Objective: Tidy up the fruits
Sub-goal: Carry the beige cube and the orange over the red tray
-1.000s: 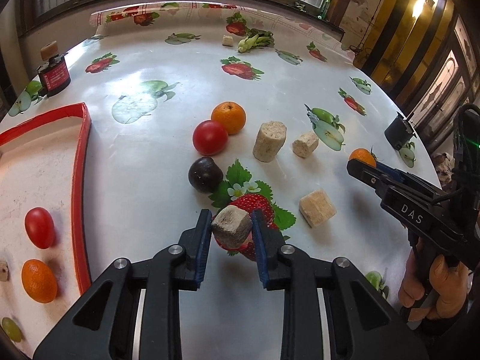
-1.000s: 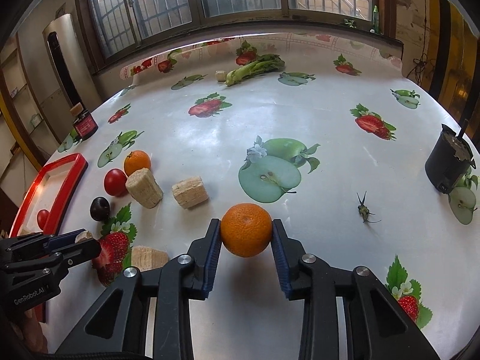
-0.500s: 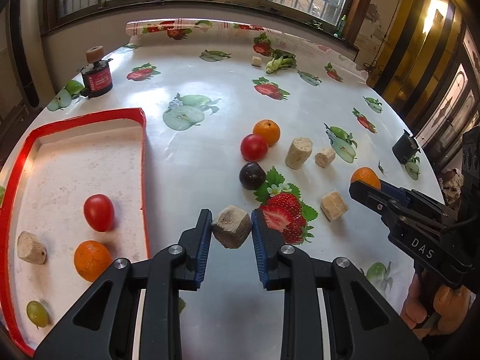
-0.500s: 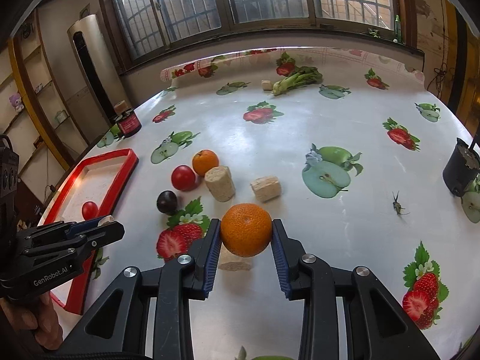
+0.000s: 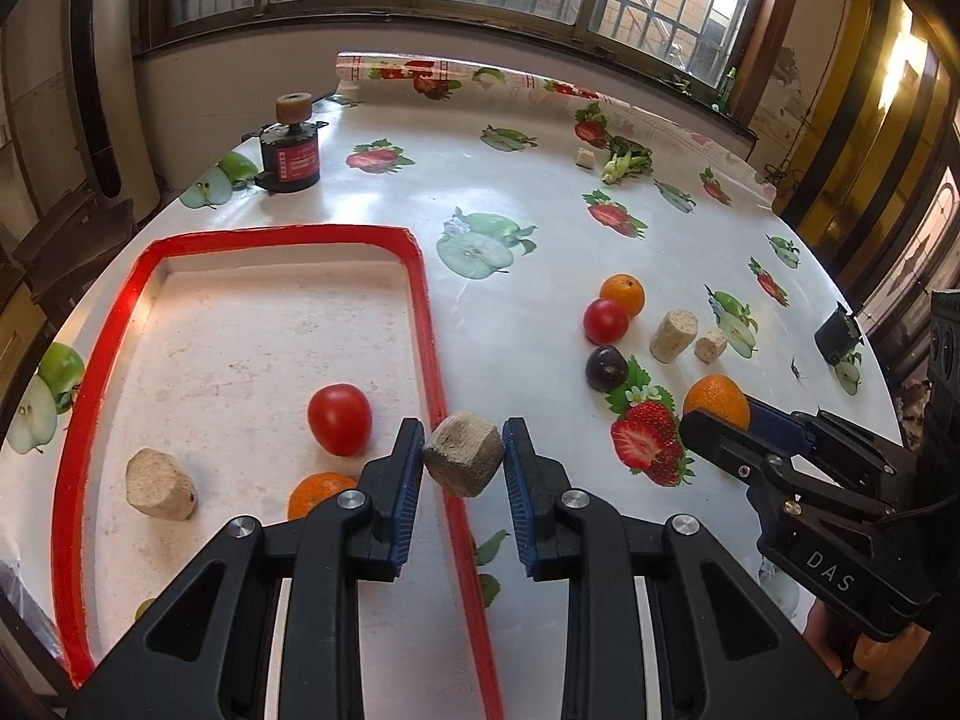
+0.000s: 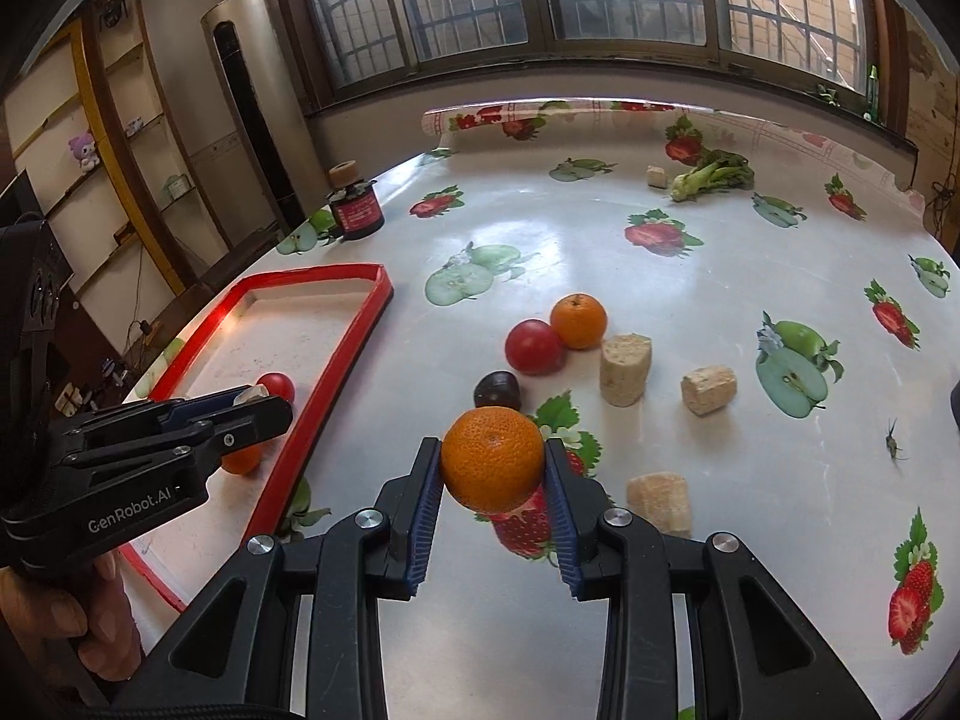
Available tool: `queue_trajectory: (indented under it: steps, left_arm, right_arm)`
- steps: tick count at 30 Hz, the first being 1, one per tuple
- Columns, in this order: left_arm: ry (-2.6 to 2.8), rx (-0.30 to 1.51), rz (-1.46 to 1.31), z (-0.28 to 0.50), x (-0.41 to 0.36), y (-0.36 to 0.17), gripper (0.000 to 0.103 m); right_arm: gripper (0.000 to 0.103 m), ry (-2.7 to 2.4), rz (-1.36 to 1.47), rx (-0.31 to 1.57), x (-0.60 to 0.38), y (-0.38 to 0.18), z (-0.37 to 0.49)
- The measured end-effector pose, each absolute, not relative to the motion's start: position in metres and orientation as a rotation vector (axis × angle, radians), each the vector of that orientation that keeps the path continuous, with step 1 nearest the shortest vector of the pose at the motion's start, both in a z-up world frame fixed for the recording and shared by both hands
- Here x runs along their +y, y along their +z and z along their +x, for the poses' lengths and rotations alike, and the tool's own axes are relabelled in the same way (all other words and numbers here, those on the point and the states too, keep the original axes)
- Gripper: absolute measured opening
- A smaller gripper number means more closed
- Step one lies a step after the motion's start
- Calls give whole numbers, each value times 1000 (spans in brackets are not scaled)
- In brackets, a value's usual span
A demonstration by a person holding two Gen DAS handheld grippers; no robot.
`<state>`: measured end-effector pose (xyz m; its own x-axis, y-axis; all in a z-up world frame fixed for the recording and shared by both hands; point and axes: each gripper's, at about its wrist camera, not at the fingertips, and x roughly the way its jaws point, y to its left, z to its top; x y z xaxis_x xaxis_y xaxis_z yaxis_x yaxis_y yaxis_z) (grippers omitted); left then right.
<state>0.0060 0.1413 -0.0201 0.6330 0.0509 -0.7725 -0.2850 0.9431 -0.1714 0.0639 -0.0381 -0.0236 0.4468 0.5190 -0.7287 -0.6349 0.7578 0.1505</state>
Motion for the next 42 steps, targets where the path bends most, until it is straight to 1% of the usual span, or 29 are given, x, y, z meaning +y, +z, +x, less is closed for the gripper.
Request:
queue_trajectory:
  steps: [25, 36, 42]
  left_arm:
    - [313, 854, -334, -20, 206, -17, 24]
    - [365, 874, -359, -8, 249, -21, 24]
    - [395, 905, -381, 4, 270, -32, 24]
  right_arm:
    - [34, 826, -209, 861, 37, -27, 47]
    - [34, 884, -222, 882, 90, -28, 58]
    - [34, 897, -242, 905, 123, -36, 72]
